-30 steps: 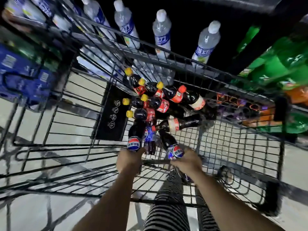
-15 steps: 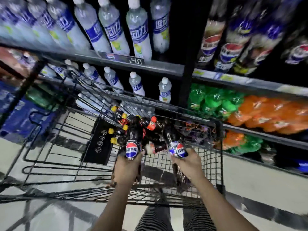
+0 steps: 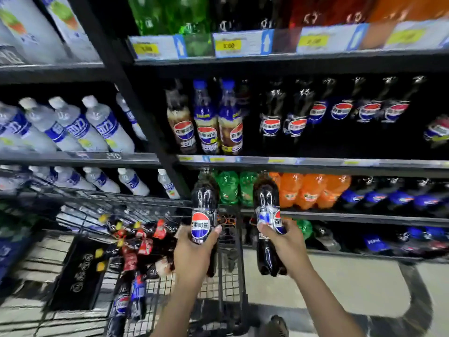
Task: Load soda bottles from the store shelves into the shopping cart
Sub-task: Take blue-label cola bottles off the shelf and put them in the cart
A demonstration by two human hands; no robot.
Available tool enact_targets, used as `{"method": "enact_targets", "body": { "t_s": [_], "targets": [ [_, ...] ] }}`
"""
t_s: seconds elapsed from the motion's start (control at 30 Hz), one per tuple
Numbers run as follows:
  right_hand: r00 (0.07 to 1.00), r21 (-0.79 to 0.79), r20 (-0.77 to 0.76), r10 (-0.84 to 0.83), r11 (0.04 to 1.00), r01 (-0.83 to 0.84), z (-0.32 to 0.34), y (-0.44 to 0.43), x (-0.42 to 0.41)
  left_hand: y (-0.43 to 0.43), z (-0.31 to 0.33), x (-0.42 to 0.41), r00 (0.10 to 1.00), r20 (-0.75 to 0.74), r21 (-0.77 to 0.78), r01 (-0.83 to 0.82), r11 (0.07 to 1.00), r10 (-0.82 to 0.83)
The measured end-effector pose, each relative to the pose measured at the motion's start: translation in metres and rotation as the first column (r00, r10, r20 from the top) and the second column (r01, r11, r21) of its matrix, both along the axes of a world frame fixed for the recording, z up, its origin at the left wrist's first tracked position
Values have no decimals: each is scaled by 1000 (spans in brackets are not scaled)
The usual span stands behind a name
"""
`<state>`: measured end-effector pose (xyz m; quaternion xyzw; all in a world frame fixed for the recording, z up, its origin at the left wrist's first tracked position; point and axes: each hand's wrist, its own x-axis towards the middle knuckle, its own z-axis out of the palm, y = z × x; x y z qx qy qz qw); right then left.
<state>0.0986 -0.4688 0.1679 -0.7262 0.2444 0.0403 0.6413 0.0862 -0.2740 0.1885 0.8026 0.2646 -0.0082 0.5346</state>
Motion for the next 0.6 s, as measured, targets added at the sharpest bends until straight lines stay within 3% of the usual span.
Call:
{"method": "enact_targets", "body": {
  "t_s": [0.23,0.37,0.6],
  "targets": [
    [980,68,121,-158,986,150,31,-96,21,-101,29,40,977,157,-58,152,987,-141],
    [964,-13,174,-203,978,208,48,-145,47,-157,41,75,942,230,-80,268,960,-244],
    [945,-161,262,-194,957,241,82,-207,94,-243,67,141,935,281,-111,254,961,-215]
  ]
}}
